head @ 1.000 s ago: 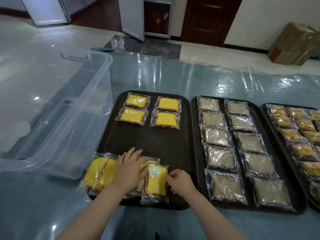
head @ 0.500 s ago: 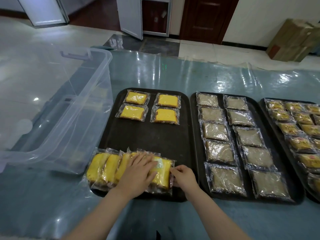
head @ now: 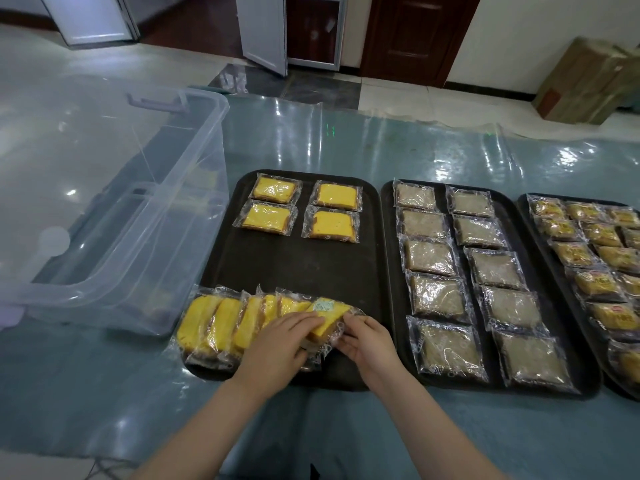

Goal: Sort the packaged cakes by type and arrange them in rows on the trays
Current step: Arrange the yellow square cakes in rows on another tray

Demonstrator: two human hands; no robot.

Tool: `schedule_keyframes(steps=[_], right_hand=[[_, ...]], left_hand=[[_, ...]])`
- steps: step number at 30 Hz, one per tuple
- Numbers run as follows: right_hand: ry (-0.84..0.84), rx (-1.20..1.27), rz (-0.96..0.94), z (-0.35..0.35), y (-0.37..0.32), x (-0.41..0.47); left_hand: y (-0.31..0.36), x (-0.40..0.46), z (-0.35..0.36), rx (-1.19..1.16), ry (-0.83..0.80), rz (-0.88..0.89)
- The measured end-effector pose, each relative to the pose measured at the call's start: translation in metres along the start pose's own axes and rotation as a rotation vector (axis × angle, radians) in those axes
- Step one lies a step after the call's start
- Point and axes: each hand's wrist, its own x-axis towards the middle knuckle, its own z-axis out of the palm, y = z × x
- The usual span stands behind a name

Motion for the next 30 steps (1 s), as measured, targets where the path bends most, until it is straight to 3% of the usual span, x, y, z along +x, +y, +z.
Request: schedule_keyframes(steps=[5,14,17,24,30], right_hand=[[-0.050,-0.004,-0.075,0.012,-0.005,-0.010],[0.123,-0.423,-0.361,0.030,-0.004,-0.002],[0.152,-0.485,-0.356,0.033,-0.003,0.006],[0.028,-0.478,-0.259,0.049,-0.003,0.014],[-0.041,-0.511,-0.226,0.066,-0.002,0.022]], left_hand=[[0.004,0.001,-0.022,-0.137,0.161,-0.055],[-0.002,0.003,-0.045,-0.563,0.227,-0.372],[-0.011,0.009,-0.053,-0.696,0.243,-0.453],[-0.037,0.017,-0.071,-0.905,0.199,-0.591],[-0.066,0.021,-0.078,-0.817,0.140,-0.612]])
